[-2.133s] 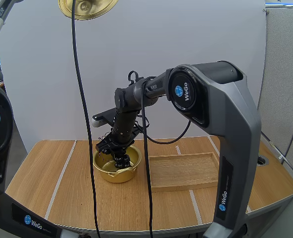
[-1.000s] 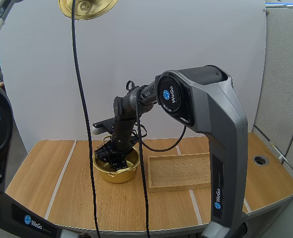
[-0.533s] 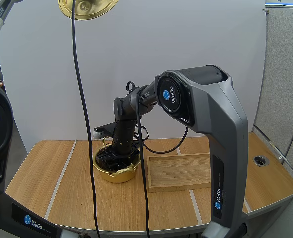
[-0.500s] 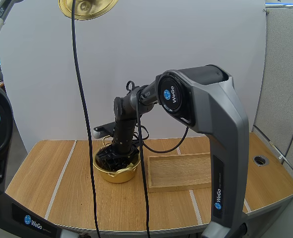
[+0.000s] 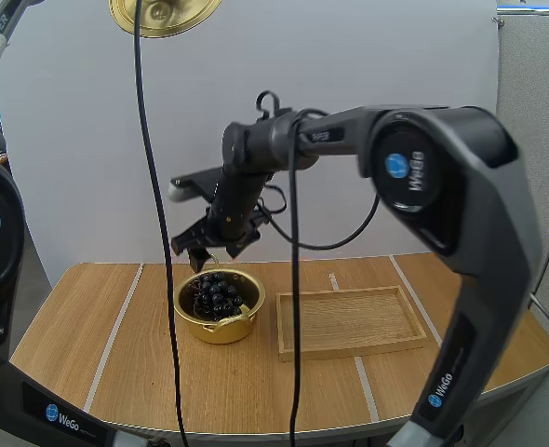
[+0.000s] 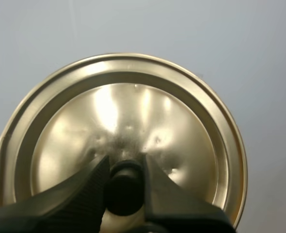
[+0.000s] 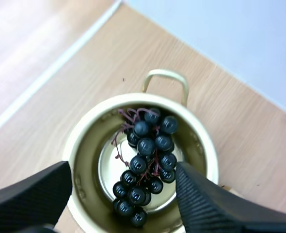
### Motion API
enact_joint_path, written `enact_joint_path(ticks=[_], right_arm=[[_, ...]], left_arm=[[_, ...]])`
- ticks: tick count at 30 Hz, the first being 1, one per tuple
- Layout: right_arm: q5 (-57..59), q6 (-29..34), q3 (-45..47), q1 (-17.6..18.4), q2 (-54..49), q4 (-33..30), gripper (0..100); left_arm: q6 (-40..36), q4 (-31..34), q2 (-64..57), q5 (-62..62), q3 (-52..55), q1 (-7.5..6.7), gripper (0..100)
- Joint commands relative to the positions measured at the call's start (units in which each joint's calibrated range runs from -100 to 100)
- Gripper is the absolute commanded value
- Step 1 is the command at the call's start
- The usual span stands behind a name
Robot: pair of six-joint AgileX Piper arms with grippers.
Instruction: Open the pot, put the grape inside, and close it
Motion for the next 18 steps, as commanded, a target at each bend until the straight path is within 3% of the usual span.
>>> enact_joint_path(ticks=[1, 18], right_arm=[[2.08, 0.35, -0.01, -0.01, -4.51, -0.42, 100], [17.78, 3.07, -0.01, -0.01, -20.68, -7.27, 100]], left_arm=[[-0.35, 0.54, -0.53, -2.12, -0.46, -0.17, 0], [-0.35, 0.54, -0.53, -2.12, -0.46, -0.17, 0]])
